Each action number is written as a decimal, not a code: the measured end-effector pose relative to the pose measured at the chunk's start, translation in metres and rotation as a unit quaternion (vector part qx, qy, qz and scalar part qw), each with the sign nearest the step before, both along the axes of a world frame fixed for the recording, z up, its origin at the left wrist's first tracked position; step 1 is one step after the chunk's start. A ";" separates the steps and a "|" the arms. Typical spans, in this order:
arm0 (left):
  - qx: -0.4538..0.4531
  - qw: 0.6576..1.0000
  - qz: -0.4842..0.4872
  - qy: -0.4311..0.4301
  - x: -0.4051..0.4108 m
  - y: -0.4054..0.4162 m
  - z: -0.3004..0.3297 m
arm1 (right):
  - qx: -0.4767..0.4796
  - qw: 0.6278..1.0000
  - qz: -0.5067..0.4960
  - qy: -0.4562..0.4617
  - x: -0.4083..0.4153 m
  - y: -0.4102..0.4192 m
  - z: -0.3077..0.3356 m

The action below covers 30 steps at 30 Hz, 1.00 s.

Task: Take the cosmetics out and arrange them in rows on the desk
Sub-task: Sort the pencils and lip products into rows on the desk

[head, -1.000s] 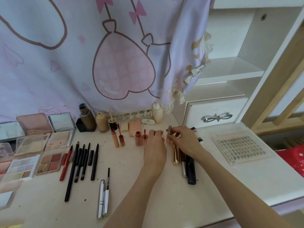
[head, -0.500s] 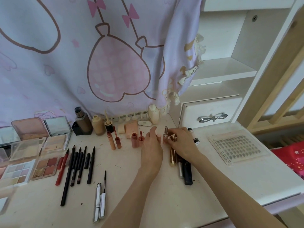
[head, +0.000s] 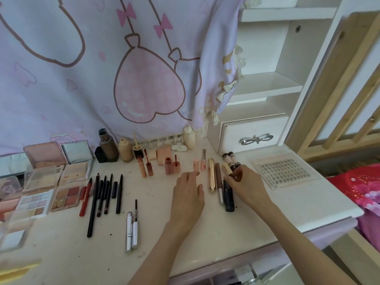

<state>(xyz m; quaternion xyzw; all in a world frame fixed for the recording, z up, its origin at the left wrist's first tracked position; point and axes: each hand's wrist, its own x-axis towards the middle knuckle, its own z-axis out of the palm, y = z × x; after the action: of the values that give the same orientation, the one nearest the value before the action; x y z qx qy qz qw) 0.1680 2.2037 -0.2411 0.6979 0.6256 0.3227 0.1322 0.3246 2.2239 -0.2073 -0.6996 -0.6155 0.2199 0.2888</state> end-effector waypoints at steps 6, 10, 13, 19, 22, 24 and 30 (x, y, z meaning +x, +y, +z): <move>-0.044 0.988 -0.022 0.149 -0.009 -0.013 -0.014 | -0.129 0.989 0.010 -0.074 -0.004 -0.018 -0.001; -0.044 0.986 -0.022 0.159 -0.009 -0.014 -0.016 | -0.134 0.987 -0.004 -0.084 -0.004 -0.021 -0.003; -0.041 0.989 -0.025 0.143 -0.010 -0.014 -0.016 | -0.127 0.989 -0.026 -0.068 -0.002 -0.026 -0.002; -0.027 0.993 -0.035 0.107 -0.012 -0.016 -0.014 | -0.071 0.994 -0.026 0.074 0.005 -0.042 0.010; -0.005 0.999 -0.040 0.002 -0.015 -0.017 -0.011 | -0.071 0.977 0.005 0.202 0.006 -0.048 0.019; 0.000 0.995 -0.070 -0.066 -0.018 -0.020 -0.003 | -0.065 0.974 0.025 0.218 0.004 -0.050 0.025; -0.026 0.976 -0.212 0.049 -0.025 -0.037 0.047 | -0.172 0.918 0.166 0.317 -0.012 -0.055 0.045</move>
<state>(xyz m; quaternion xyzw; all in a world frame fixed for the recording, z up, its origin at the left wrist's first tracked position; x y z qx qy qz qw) 0.1433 2.1672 -0.1937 0.8257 0.4773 0.2370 0.1848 0.3124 2.1689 -0.1623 -0.5201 -0.5519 0.5773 0.3029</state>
